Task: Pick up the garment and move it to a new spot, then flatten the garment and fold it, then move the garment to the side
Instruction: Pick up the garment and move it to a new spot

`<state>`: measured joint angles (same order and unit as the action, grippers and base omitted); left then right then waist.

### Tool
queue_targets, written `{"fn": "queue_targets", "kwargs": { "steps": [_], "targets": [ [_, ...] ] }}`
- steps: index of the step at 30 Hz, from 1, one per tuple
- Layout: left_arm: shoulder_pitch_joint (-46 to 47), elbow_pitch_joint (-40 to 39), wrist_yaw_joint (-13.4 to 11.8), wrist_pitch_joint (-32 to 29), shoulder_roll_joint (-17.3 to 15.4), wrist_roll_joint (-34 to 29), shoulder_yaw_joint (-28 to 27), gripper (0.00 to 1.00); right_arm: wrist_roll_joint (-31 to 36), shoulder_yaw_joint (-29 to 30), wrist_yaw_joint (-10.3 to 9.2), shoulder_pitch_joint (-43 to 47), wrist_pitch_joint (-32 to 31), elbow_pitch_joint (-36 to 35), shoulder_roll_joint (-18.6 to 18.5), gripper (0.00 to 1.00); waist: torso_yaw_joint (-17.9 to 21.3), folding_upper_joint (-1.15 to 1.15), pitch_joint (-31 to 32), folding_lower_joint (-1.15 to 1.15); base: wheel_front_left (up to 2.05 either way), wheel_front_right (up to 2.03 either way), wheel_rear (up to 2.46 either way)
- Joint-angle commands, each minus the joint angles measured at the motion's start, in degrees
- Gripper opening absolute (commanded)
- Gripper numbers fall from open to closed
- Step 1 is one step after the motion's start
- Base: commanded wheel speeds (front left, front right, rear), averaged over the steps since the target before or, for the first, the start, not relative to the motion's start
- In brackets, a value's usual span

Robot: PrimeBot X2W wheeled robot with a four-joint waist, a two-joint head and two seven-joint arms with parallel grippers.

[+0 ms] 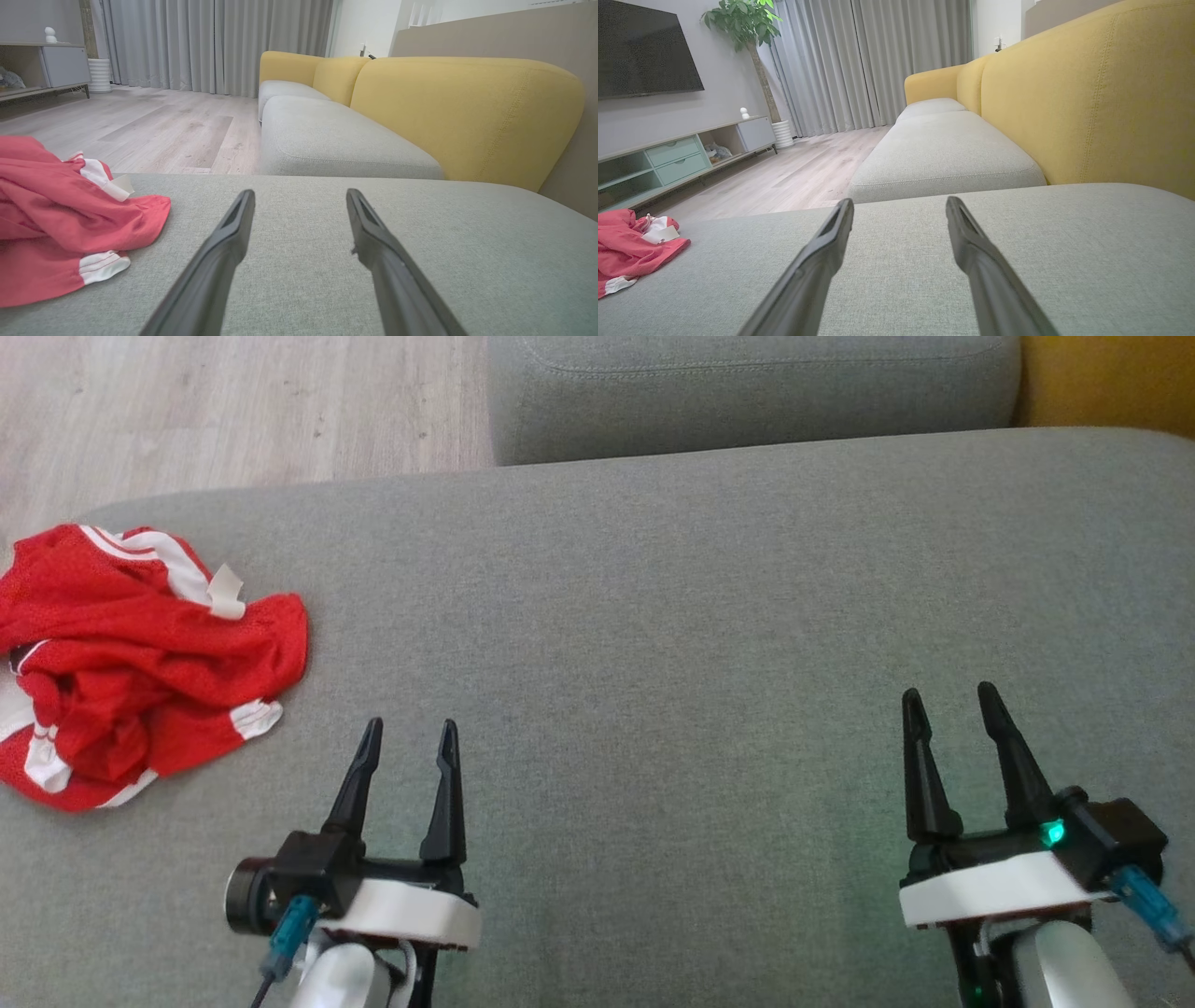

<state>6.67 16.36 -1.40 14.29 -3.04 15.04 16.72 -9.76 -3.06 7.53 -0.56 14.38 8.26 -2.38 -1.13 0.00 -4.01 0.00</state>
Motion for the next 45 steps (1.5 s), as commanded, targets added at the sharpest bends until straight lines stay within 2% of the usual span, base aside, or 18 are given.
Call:
{"fn": "queue_targets", "kwargs": {
  "steps": [1, 6, 13, 27, 36, 40, 45],
  "targets": [
    [2.7, -1.4, 0.5, 0.7, 0.0, -0.6, -2.2, 1.00, -0.2, -1.5, -0.04, -2.2, 0.6, -1.4, -0.5, 1.00, -0.1, 0.00, 0.0, 0.00, 0.00, 0.00, 0.00],
    [2.8, -1.3, 0.8, 0.7, 0.1, -0.7, -2.6, 1.00, -0.6, -1.6, -0.04, -2.3, 0.6, -1.1, -0.5, 1.00, -0.3, 0.00, 0.0, 0.00, 0.00, 0.00, 0.00],
    [2.4, -2.2, -0.4, 0.7, 0.1, 0.2, -3.0, 1.00, -0.7, -2.6, -0.04, -1.8, 0.6, -0.4, -0.5, 1.00, -2.1, 0.00, 0.7, 0.00, 0.00, 0.00, 0.00],
    [0.8, -2.1, -1.7, 0.7, 0.2, -0.6, -4.4, 1.00, -1.3, -6.5, -0.04, -0.3, 0.6, 0.2, -0.5, 1.00, -13.7, 0.00, 3.6, 0.00, 0.00, 0.00, 0.00],
    [-0.3, -2.2, -1.6, 0.7, 0.2, -1.5, -5.3, 1.00, -2.2, -7.7, -0.04, 0.7, 0.6, 0.0, -0.5, 1.00, -21.2, 0.00, 4.6, 0.00, 0.00, 0.00, 0.00],
    [-0.4, -2.3, -1.5, 0.7, 0.2, -1.5, -5.7, 1.00, -2.3, -8.4, -0.04, 0.8, 0.6, 0.2, -0.5, 1.00, -23.2, 0.00, 4.5, 0.00, 0.00, 0.00, 0.00],
    [-0.5, -2.2, -1.3, 0.7, 0.2, -1.6, -6.3, 1.00, -2.1, -8.8, -0.04, 0.4, 0.6, 0.3, -0.5, 1.00, -23.6, 0.00, 3.9, 0.00, 0.00, 0.00, 0.00]
  ]
}}
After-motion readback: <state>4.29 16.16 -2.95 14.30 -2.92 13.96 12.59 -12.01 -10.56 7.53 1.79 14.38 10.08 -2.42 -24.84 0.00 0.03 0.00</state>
